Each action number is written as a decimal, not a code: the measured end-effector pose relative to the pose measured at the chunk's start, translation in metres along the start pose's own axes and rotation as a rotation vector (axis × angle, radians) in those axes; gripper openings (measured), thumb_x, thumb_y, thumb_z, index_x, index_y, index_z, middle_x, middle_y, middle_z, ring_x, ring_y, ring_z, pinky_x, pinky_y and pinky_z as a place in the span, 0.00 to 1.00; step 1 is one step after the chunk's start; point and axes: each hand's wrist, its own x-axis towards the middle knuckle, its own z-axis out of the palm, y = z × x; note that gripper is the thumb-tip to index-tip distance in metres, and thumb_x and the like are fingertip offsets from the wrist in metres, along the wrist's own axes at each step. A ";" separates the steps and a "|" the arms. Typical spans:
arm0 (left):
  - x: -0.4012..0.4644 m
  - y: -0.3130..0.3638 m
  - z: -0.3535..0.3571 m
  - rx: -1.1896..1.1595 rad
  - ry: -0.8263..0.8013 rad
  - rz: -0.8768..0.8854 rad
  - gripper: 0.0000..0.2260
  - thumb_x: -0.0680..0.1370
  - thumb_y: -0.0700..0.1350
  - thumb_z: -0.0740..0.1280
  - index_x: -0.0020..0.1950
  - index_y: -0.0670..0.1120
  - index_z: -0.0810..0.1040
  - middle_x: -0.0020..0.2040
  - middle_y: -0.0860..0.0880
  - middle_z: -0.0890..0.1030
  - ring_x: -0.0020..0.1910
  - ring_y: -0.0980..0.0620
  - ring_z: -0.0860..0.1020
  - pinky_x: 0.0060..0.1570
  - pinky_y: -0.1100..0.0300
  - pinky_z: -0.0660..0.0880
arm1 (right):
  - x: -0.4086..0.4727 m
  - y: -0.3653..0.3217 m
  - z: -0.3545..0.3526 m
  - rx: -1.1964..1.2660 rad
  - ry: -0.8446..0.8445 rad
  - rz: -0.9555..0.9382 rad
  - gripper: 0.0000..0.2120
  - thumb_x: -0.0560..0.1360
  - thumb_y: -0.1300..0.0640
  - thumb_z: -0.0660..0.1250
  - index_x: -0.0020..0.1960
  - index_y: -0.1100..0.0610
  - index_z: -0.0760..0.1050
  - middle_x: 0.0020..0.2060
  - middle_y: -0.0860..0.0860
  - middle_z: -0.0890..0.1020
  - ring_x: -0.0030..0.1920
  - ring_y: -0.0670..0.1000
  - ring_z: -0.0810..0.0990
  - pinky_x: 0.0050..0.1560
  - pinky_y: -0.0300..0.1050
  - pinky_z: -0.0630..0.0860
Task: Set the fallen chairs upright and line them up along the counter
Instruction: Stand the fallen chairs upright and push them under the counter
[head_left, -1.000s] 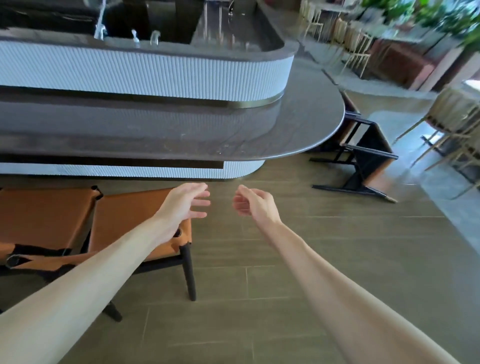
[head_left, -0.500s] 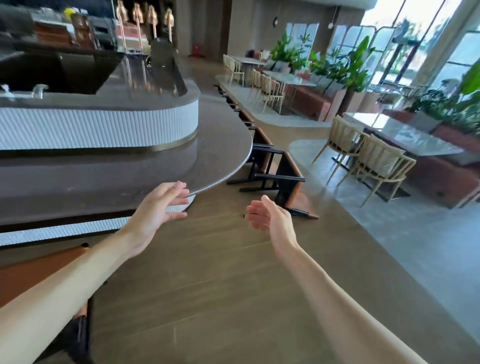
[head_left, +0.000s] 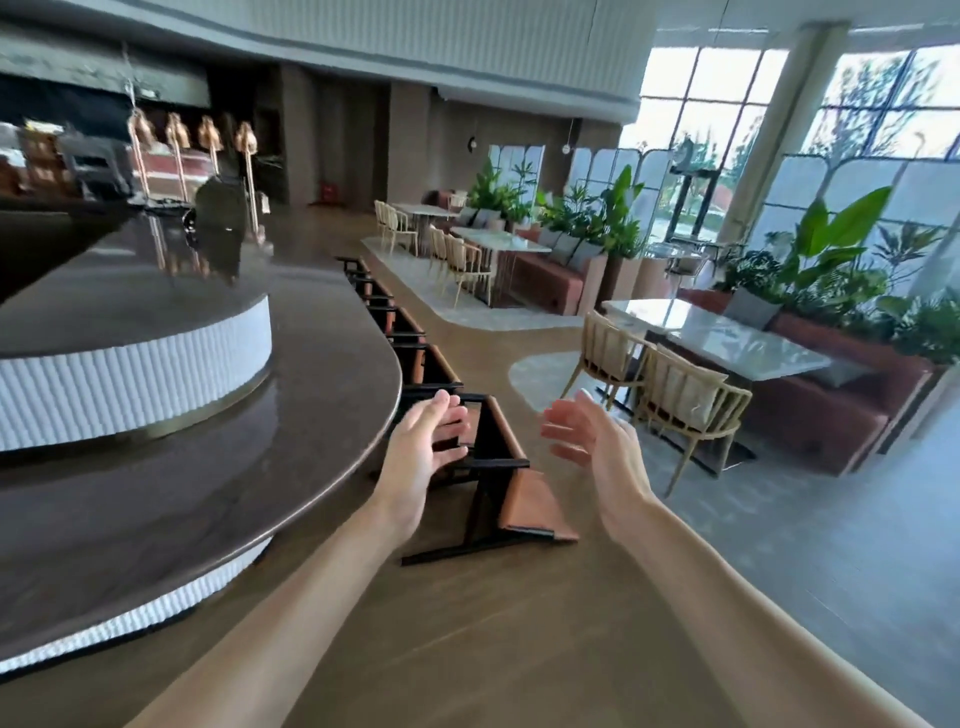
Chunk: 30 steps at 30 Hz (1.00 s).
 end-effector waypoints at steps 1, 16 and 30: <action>0.021 0.004 0.025 -0.008 -0.017 0.002 0.12 0.85 0.49 0.60 0.58 0.43 0.78 0.58 0.42 0.81 0.55 0.48 0.80 0.63 0.44 0.76 | 0.024 -0.011 -0.012 0.023 0.011 -0.022 0.17 0.83 0.50 0.62 0.54 0.62 0.83 0.53 0.60 0.86 0.51 0.58 0.85 0.58 0.53 0.79; 0.241 -0.071 0.253 0.134 0.220 0.068 0.13 0.84 0.48 0.61 0.60 0.40 0.78 0.62 0.37 0.80 0.62 0.40 0.80 0.63 0.41 0.77 | 0.333 0.002 -0.193 0.068 -0.110 -0.031 0.16 0.83 0.49 0.62 0.49 0.57 0.84 0.49 0.56 0.87 0.52 0.58 0.85 0.59 0.54 0.79; 0.500 -0.184 0.391 0.192 0.416 0.047 0.12 0.84 0.46 0.62 0.56 0.39 0.80 0.55 0.37 0.83 0.53 0.41 0.82 0.56 0.43 0.79 | 0.669 0.042 -0.319 -0.024 -0.186 -0.004 0.16 0.84 0.49 0.62 0.49 0.57 0.84 0.49 0.55 0.87 0.54 0.58 0.85 0.66 0.60 0.76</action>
